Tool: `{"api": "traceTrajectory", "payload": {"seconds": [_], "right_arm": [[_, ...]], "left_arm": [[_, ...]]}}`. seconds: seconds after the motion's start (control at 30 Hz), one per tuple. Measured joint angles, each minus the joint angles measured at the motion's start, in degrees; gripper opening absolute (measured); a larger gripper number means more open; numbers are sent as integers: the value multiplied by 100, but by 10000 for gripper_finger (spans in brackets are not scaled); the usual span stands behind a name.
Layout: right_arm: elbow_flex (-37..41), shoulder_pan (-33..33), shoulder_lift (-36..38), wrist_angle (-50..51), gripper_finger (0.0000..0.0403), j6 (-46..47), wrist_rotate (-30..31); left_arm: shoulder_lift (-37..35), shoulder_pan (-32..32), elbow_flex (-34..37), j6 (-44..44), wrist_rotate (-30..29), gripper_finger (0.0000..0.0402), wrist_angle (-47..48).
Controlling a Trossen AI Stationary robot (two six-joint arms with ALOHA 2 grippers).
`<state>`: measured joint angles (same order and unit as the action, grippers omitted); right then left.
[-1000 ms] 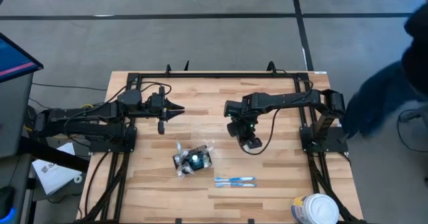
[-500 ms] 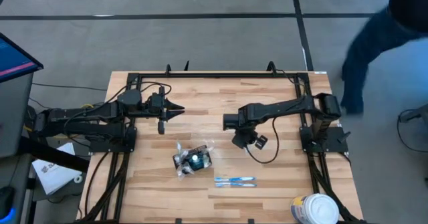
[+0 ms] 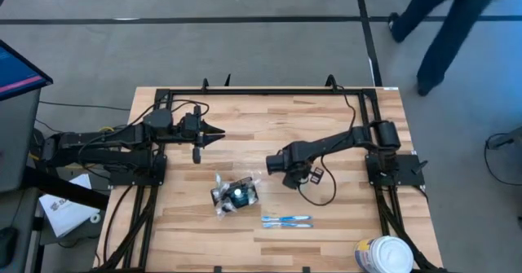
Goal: Pick & Place toothbrushing station
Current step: Put the white green toothbrush into the black toothbrush rack
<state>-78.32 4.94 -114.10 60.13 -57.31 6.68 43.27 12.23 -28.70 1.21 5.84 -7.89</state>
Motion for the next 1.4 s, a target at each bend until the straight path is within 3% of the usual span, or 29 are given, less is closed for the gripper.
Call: {"api": "traceTrajectory", "payload": {"seconds": [0.87,1.17,1.4], "right_arm": [[-7,115,-398,-130,74,34,117],[-9,113,-414,-113,9,32,90],[-194,107,-452,69,4,141,14]], "left_arm": [[-2,1,47,0,1,53,-30],[-2,0,45,0,1,53,-30],[-2,0,43,0,1,53,-30]]}}
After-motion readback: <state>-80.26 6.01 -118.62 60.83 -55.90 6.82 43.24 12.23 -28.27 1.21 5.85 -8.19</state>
